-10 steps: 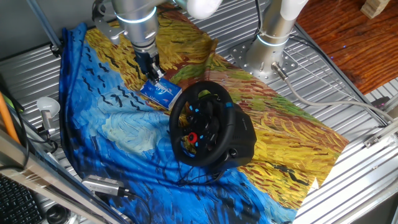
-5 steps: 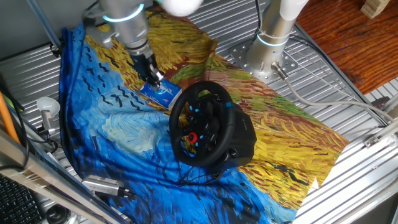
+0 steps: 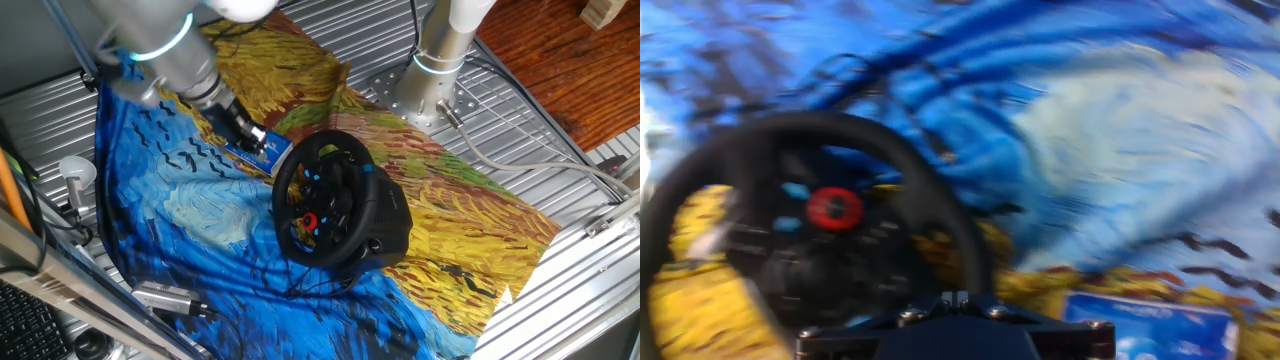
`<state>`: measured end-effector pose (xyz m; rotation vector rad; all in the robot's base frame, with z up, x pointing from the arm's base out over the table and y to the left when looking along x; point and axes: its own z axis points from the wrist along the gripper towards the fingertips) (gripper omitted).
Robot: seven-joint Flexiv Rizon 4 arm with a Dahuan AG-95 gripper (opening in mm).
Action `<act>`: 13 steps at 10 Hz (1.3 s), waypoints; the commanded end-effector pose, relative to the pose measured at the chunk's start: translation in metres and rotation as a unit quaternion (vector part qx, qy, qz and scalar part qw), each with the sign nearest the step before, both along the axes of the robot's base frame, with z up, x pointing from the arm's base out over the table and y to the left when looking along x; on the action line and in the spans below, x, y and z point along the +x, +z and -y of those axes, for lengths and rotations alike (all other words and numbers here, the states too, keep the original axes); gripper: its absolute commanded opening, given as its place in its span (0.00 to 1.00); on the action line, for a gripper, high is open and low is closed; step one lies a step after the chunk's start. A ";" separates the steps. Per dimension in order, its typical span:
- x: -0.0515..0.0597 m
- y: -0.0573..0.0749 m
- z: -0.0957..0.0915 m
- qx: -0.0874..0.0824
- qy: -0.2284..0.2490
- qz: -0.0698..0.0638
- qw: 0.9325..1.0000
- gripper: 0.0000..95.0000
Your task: Rotate the steering wheel 90 degrees counterclockwise
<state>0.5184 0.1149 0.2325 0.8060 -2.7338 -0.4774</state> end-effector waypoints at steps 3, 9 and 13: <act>0.011 0.021 -0.029 -0.025 -0.001 -0.001 1.000 0.00; 0.011 0.022 -0.029 -0.003 0.018 -0.005 1.000 0.00; 0.011 0.022 -0.029 0.040 0.066 -0.024 0.997 0.00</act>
